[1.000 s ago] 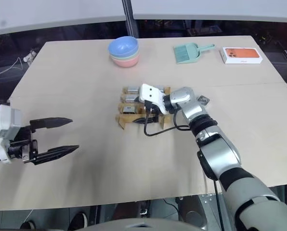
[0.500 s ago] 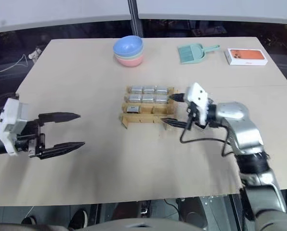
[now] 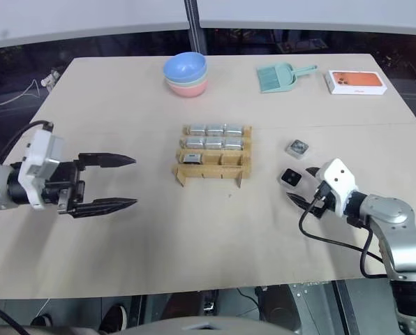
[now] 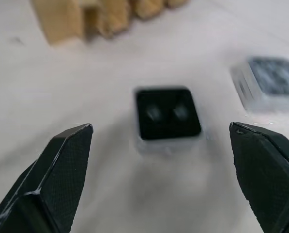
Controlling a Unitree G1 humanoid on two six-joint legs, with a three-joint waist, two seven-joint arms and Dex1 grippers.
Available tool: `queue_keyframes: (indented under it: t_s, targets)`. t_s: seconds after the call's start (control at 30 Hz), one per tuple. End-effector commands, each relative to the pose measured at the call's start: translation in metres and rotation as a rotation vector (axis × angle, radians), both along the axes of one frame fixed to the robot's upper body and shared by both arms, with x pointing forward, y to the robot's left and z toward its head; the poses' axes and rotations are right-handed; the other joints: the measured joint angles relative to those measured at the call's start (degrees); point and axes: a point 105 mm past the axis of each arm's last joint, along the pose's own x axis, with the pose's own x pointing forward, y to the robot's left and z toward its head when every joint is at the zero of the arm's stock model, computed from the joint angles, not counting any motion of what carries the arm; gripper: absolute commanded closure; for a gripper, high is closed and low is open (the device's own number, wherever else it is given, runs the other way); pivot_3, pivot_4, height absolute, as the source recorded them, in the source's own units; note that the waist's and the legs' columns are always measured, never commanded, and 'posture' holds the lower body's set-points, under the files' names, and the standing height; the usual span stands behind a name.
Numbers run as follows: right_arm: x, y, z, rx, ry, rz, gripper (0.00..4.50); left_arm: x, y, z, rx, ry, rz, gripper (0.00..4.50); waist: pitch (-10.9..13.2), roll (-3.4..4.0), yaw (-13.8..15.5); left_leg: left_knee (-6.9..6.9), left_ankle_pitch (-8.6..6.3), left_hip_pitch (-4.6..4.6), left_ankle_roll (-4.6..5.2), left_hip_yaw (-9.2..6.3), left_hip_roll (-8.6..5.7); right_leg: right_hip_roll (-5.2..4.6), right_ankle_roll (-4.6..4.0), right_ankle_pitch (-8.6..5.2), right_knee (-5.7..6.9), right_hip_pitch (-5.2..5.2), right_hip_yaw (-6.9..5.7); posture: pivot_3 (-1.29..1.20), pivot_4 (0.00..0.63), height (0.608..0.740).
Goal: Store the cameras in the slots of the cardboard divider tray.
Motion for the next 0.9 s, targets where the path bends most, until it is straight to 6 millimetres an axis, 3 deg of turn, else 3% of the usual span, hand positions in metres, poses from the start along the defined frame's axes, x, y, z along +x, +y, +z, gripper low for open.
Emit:
queue_keyframes:
  t_s: [0.03, 0.23, 0.6, 0.8, 0.9]
  targets:
    - [0.007, 0.001, 0.008, 0.004, -0.062, -0.011, 0.04, -0.001, 0.000, 0.008, 0.029, -0.030, -0.014, 0.00, 0.00, 0.00, 0.04, 0.00, 0.00, 0.00, 0.00, 0.00, 0.00, 0.02, 0.01, 0.01, 0.00, 0.00, 0.00, 0.00, 0.150, 0.740]
    - [0.009, 0.013, -0.003, 0.055, -0.001, 0.045, 0.04, -0.004, 0.001, 0.007, 0.045, -0.015, -0.016, 0.00, 0.00, -0.01, 0.09, 0.00, 0.00, -0.01, 0.00, -0.02, 0.04, 0.04, 0.09, 0.06, 0.00, 0.00, 0.00, 0.00, 0.150, 0.740]
    - [0.020, 0.012, -0.010, 0.048, 0.020, 0.061, 0.04, -0.006, 0.001, 0.011, 0.057, -0.017, -0.012, 0.00, 0.01, -0.01, 0.13, 0.02, 0.00, -0.02, 0.00, -0.02, 0.04, 0.06, 0.15, 0.11, 0.01, 0.01, 0.01, 0.00, 0.150, 0.740]
    - [0.020, 0.013, -0.011, 0.052, 0.013, 0.066, 2.62, -0.008, 0.002, 0.010, 0.058, -0.014, -0.003, 0.00, 0.00, -0.01, 0.12, 0.02, 0.00, -0.01, 0.00, -0.02, 0.05, 0.06, 0.16, 0.12, 0.01, 0.01, 0.02, 0.00, 0.150, 0.740]
    - [0.020, 0.013, -0.010, 0.052, 0.004, 0.068, 2.64, -0.008, 0.002, 0.010, 0.059, -0.013, 0.000, 0.00, 0.00, -0.01, 0.13, 0.03, 0.00, -0.01, 0.00, -0.02, 0.05, 0.06, 0.16, 0.12, 0.02, 0.01, 0.02, 0.00, 0.150, 0.740]
